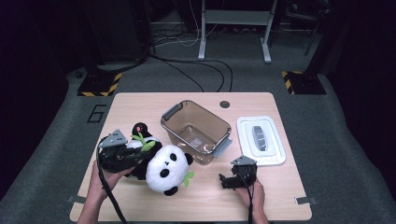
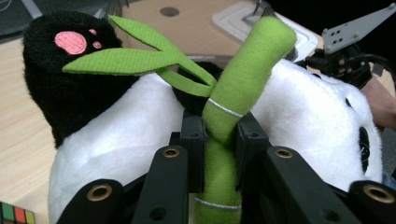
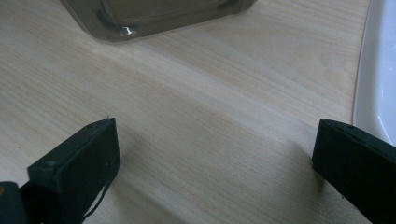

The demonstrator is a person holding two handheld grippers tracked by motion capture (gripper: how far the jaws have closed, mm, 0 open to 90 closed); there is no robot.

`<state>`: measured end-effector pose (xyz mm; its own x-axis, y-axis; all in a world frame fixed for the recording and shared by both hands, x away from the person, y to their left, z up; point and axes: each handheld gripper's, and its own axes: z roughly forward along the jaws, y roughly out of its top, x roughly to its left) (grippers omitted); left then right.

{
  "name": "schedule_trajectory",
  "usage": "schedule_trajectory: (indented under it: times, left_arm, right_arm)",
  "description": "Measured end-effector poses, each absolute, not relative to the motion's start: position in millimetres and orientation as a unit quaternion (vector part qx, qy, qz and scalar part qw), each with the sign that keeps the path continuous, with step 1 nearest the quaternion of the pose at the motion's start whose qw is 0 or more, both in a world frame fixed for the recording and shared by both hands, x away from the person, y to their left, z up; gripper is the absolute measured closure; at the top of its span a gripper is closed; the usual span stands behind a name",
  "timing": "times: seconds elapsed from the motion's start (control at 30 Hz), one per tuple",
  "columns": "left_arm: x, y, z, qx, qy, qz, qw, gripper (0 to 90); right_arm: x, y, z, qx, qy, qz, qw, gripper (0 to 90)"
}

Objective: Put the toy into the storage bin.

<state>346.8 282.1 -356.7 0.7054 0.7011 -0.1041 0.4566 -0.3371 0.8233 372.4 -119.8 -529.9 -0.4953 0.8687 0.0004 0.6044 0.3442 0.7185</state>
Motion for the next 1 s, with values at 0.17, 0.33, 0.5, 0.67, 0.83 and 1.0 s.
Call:
schedule_trajectory:
  times: [0.17,0.33,0.5,0.67,0.83,1.0]
  left_arm:
    - [351,282,-345,0.802,0.352,0.140,0.461,77.2]
    - [354,280,-330,0.804,0.343,0.148,0.462,77.2]
    - [360,276,-313,0.806,0.332,0.156,0.465,77.3]
    - [371,272,-298,0.806,0.320,0.160,0.472,77.2]
    - [383,266,-290,0.805,0.316,0.159,0.475,77.2]
    - [391,263,-285,0.806,0.312,0.158,0.477,77.2]
  right_arm:
    - [372,-120,-530,0.463,0.796,0.337,0.197,0.3]
    - [372,-120,-530,0.463,0.796,0.337,0.196,0.3]
    - [372,-120,-530,0.463,0.796,0.337,0.196,0.3]
    - [372,-120,-530,0.463,0.796,0.337,0.197,0.2]
    - [372,-120,-530,0.463,0.796,0.337,0.196,0.3]
    - [372,-120,-530,0.463,0.796,0.337,0.196,0.3]
